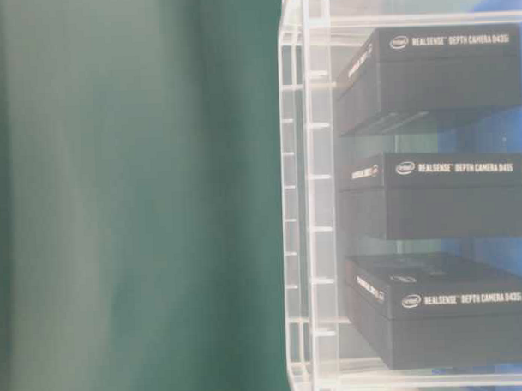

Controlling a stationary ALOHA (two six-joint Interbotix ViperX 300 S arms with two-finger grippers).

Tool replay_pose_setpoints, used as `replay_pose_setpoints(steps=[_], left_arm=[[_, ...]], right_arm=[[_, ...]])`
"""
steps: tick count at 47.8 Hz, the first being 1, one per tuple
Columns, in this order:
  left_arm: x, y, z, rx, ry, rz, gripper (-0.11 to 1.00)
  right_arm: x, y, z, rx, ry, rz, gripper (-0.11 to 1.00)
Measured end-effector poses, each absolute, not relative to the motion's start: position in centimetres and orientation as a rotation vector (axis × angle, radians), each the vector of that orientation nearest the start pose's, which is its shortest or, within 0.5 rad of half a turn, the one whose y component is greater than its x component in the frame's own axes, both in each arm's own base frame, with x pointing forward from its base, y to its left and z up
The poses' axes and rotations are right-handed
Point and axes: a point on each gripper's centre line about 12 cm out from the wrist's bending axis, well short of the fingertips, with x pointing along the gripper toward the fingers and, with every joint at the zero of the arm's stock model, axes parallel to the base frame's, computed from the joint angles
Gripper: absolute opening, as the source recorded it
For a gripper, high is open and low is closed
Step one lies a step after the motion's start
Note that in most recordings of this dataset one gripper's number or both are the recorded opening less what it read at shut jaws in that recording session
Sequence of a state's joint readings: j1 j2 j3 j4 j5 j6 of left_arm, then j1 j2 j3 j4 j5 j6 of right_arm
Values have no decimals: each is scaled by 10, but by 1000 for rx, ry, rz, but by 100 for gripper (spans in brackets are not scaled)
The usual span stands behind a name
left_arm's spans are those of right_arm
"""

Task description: Take the box out of the case with the right arm.

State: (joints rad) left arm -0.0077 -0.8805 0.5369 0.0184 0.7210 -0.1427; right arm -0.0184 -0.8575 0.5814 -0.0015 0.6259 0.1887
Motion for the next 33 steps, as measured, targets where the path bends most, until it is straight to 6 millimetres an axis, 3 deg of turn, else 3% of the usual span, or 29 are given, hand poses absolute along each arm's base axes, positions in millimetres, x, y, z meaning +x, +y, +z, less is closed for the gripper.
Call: replay_pose_setpoints(steps=[8, 25, 33], left_arm=[[195, 0, 414, -180, 596, 62, 8], [184, -12, 373, -186, 1155, 106, 8], [183, -13, 371, -184, 1192, 109, 8]], right_arm=[[195, -4, 392, 191, 635, -86, 0], [166, -10, 360, 146, 1169, -179, 0], [166, -11, 352, 142, 1263, -196, 0]])
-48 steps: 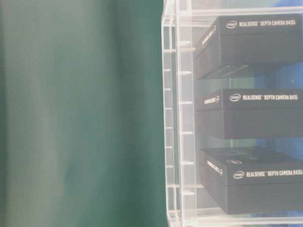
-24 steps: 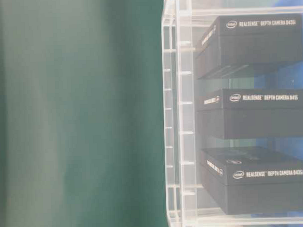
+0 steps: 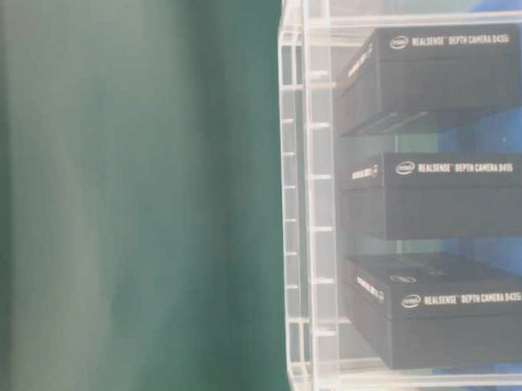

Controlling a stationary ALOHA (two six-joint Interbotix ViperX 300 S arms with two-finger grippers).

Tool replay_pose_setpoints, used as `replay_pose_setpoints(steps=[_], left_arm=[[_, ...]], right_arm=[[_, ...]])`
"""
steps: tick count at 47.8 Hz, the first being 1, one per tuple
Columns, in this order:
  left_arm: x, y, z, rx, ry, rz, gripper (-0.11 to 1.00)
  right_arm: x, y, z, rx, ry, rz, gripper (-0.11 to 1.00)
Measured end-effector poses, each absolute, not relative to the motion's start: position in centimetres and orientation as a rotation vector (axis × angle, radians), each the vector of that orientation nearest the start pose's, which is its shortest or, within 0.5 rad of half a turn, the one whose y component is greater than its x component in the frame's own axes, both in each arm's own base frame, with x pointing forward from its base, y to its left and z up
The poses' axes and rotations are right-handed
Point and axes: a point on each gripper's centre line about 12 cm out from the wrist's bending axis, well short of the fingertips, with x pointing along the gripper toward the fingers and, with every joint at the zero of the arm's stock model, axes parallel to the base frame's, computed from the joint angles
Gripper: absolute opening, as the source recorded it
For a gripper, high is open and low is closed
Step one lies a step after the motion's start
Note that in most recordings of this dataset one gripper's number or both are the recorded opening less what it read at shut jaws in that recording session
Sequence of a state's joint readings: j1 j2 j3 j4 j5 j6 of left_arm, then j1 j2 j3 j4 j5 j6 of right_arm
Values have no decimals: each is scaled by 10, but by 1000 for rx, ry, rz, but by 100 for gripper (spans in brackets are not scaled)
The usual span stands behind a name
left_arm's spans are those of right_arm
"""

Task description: Take the box out of the case with the right arm.

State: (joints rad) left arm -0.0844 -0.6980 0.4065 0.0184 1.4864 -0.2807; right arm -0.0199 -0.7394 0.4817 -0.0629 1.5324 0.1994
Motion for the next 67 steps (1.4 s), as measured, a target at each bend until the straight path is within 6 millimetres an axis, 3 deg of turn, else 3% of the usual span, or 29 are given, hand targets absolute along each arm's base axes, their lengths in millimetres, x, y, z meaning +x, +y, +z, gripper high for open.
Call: replay_pose_setpoints(steps=[11, 29, 35, 48, 67], left_arm=[[183, -14, 371, -184, 1192, 108, 8], [185, -14, 371, -183, 1182, 104, 8], [186, -14, 371, -183, 1182, 104, 8], [186, -14, 371, -185, 1181, 105, 8], [186, -14, 371, -187, 1181, 107, 8]], right_arm=[[171, -11, 349, 278, 1265, -305, 0], [186, -12, 336, 1003, 1129, -917, 0], [186, -12, 336, 1135, 1066, -1020, 0], [193, -18, 332, 1147, 1039, -1087, 0], [183, -72, 331, 1134, 998, -1175, 0]])
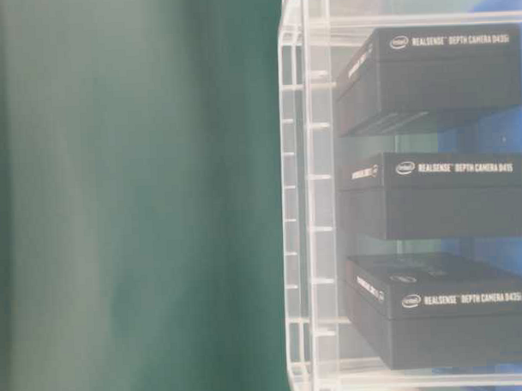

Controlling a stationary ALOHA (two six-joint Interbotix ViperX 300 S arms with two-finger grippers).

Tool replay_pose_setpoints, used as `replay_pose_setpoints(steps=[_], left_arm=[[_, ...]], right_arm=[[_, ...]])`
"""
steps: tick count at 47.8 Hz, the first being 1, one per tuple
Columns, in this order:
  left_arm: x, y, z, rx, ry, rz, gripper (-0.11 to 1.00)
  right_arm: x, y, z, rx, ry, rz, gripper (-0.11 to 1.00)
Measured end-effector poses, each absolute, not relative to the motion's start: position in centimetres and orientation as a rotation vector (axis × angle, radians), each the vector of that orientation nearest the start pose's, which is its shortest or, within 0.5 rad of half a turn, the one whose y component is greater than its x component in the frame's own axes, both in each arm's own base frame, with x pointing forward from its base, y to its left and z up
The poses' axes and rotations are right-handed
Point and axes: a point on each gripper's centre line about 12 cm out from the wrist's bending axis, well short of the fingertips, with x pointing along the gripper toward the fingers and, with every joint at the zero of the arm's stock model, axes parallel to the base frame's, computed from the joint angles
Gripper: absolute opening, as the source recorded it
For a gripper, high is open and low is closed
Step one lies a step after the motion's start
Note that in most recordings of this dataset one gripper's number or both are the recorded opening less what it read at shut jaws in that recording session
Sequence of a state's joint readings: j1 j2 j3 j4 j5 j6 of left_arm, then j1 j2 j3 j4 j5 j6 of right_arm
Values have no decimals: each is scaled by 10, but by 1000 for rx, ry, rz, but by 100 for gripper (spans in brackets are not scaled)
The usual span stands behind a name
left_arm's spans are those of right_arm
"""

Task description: Take the box out of the case with the right arm.

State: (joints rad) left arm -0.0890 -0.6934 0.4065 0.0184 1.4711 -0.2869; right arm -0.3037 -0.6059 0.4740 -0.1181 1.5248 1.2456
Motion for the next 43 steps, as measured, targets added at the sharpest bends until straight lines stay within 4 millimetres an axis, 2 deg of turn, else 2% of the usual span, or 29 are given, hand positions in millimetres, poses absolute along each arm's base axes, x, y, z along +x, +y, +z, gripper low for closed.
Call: replay_pose_setpoints(steps=[10, 23, 28, 38, 41, 43], left_arm=[[186, -14, 371, -211, 1182, 123, 8], [186, -14, 371, -226, 1181, 133, 8], [186, -14, 371, -226, 1181, 133, 8], [186, -14, 371, -227, 1180, 133, 8], [186, -14, 371, -225, 1181, 134, 8], [186, -14, 371, -226, 1181, 133, 8]], right_arm=[[187, -80, 332, 1136, 961, -1139, 0], [190, -80, 317, 1143, 955, -1127, 2], [189, -81, 314, 1145, 959, -1136, 21], [189, -83, 312, 1135, 955, -1161, 83], [190, -84, 311, 1133, 959, -1164, 93], [191, -84, 310, 1132, 963, -1169, 96]])
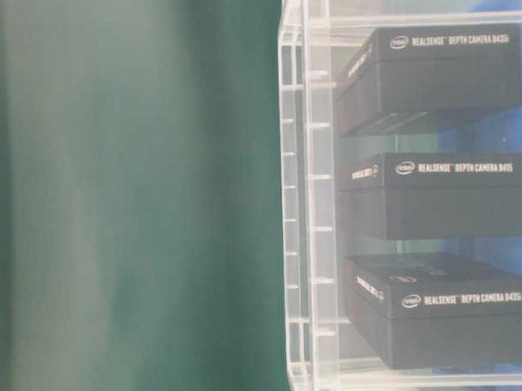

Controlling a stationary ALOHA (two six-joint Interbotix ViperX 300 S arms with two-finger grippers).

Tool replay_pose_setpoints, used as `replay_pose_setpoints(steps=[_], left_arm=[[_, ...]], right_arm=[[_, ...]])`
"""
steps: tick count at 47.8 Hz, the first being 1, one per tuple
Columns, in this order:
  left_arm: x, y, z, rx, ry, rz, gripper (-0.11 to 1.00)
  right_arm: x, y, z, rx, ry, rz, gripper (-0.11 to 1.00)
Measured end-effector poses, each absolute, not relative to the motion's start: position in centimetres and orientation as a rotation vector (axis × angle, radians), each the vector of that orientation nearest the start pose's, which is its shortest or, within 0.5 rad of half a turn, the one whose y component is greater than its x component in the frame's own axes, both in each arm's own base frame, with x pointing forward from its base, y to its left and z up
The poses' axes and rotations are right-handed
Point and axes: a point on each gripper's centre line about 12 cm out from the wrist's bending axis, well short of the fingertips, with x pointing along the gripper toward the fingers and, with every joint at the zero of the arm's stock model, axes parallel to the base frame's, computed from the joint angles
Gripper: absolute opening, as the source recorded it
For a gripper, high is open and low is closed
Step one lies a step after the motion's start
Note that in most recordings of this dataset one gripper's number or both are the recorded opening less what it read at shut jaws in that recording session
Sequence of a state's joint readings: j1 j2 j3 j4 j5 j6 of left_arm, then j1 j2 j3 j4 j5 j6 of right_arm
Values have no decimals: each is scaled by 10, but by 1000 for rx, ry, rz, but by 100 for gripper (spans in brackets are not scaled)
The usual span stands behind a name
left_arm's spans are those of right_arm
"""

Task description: Take the box out of the case with the right arm.

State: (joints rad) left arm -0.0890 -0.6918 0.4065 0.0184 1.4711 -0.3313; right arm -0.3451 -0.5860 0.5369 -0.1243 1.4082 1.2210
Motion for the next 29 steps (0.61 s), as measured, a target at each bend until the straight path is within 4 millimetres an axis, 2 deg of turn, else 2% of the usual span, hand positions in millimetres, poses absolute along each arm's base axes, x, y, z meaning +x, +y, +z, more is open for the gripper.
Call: replay_pose_setpoints(steps=[29], left_arm=[[185, -14, 371, -222, 1184, 139, 8]], right_arm=[[191, -84, 308, 1122, 980, -1182, 94]])
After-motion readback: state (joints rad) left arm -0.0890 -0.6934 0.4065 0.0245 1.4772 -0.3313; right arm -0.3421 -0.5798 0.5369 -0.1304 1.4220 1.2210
